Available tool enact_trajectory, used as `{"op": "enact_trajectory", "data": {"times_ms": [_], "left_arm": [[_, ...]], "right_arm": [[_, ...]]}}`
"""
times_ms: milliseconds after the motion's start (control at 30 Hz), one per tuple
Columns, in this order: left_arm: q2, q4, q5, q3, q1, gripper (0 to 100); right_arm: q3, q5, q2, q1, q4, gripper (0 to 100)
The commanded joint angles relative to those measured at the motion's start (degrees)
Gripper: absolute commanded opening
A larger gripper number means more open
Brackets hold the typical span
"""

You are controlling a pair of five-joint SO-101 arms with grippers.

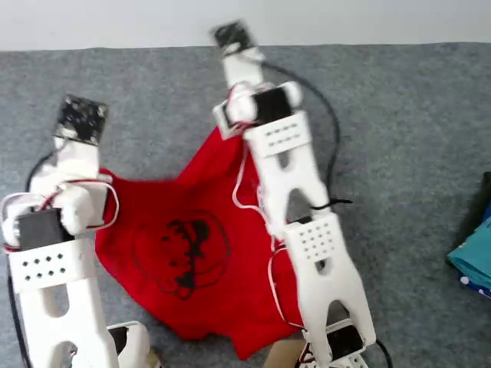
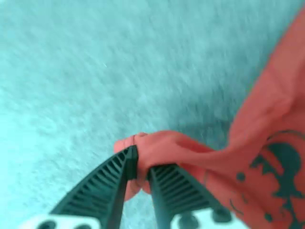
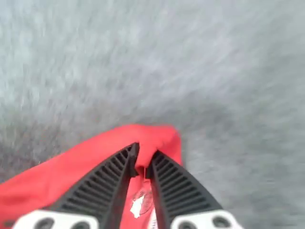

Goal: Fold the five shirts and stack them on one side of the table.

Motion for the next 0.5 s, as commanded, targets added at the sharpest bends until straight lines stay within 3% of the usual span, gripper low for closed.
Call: {"op": "enact_trajectory", "data": {"times_ms": [0,300,467], "left_arm": [[-0.44,2.2,1.05,-10.86,0.79,0],[-0.35,9.32,1.05,-30.29,10.55,0],[-0.35,9.32,3.96,-35.38,11.16,0]], "right_arm": [[-2.37,2.99,-11.38,2.77,2.33,0.9],[-1.85,3.43,-28.0,8.57,2.51,0.8],[9.58,3.16,-39.52,12.18,2.51,0.8]]}}
